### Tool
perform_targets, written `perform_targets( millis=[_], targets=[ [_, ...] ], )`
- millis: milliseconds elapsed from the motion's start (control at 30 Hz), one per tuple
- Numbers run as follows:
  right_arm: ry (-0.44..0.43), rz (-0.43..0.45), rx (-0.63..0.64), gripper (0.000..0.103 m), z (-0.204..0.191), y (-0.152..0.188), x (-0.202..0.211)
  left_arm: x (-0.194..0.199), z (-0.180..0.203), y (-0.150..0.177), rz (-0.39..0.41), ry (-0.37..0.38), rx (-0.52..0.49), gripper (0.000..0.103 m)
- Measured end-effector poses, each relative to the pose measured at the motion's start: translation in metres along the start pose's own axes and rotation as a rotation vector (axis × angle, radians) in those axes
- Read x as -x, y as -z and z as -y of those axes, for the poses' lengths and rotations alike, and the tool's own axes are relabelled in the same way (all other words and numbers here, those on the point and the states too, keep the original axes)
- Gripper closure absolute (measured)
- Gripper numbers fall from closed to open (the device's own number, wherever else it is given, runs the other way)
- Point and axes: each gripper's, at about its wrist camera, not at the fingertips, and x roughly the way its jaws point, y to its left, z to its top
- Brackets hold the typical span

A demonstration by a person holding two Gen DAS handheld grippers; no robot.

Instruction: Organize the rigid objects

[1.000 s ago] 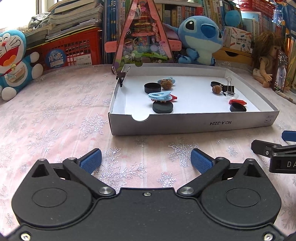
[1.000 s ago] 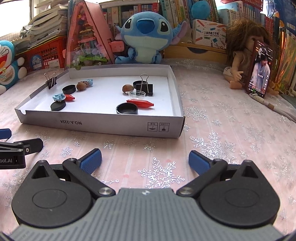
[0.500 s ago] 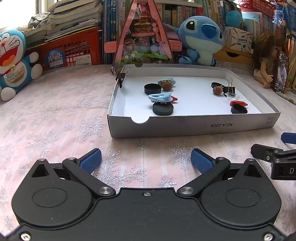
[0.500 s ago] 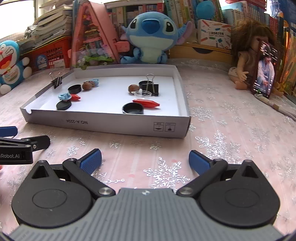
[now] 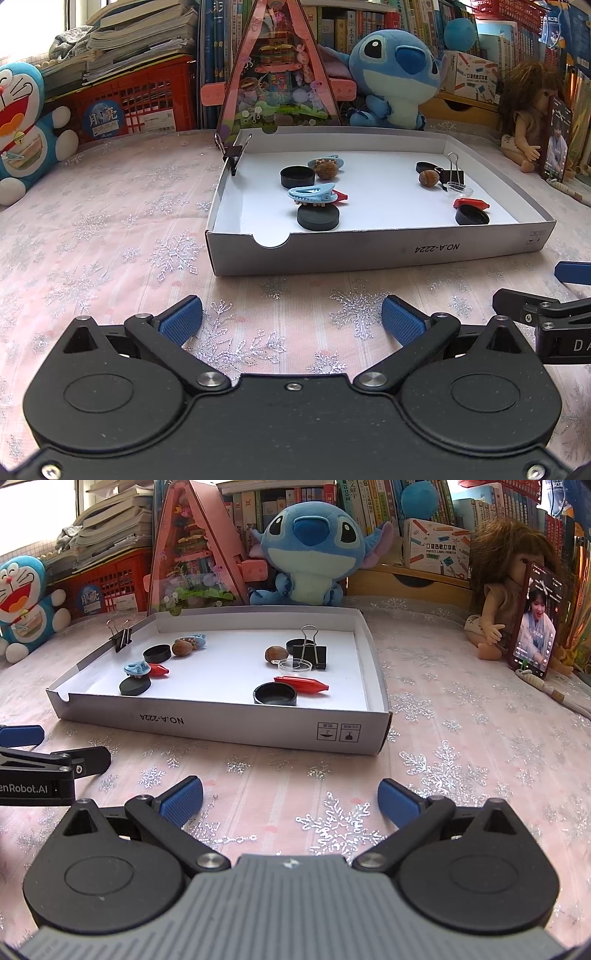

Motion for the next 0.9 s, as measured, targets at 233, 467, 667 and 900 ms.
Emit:
perform_targets(
  millis=[233,467,667,900],
  targets=[
    [0.0,0.0,0.0,0.0,-0.0001,0.0002,-0.0001,0.0001,0.0001,0.0,0.0,0.0,0.0,0.0],
    [0.011,0.0,-0.005,0.0,-0.0025,0.0001,-0.0012,0.0001,0.0001,-0.0001,0.0,0.0,0.0,0.0],
    [0.012,0.0,-0.006,0.0,-0.0026,-0.0006,-0.0015,0.0001,0.0002,-0.0002,0.0,0.0,0.0,0.0],
    [0.012,0.0,-0.007,0.0,-0.0028,-0.0008,-0.0014,0.0002,0.0009,-0.0005,0.0,-0.001,0.001,0.0]
  ],
)
